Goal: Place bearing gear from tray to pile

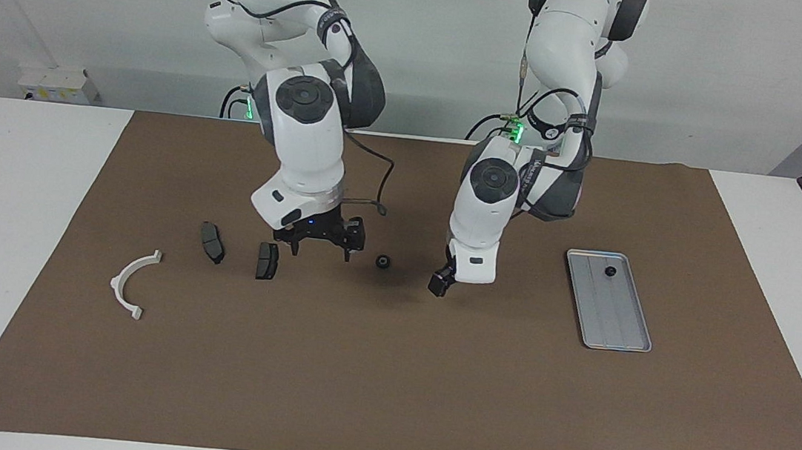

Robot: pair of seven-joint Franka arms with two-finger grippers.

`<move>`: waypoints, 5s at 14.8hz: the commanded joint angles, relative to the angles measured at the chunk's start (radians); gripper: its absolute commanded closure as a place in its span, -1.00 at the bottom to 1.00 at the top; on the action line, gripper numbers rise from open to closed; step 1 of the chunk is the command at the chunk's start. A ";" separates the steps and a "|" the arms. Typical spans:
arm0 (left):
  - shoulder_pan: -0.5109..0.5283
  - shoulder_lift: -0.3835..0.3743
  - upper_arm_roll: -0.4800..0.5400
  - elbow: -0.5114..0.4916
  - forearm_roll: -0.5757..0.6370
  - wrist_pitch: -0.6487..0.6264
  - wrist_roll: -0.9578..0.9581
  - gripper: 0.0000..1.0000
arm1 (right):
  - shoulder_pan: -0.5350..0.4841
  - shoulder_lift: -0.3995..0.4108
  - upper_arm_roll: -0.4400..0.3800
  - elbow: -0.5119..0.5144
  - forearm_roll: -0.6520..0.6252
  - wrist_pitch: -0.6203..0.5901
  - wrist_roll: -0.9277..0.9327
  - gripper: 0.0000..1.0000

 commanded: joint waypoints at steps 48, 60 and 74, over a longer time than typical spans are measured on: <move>0.540 -0.321 0.006 -0.604 0.075 0.195 1.153 0.05 | 0.189 0.081 0.002 -0.303 0.038 0.350 0.120 1.00; 0.477 -0.304 0.002 -0.488 0.072 0.123 1.037 0.61 | -0.127 0.011 -0.001 -0.004 0.033 0.071 -0.266 1.00; -0.069 -0.068 0.000 -0.045 -0.002 0.038 0.155 0.61 | -0.449 0.012 -0.001 -0.252 0.038 0.306 -0.796 1.00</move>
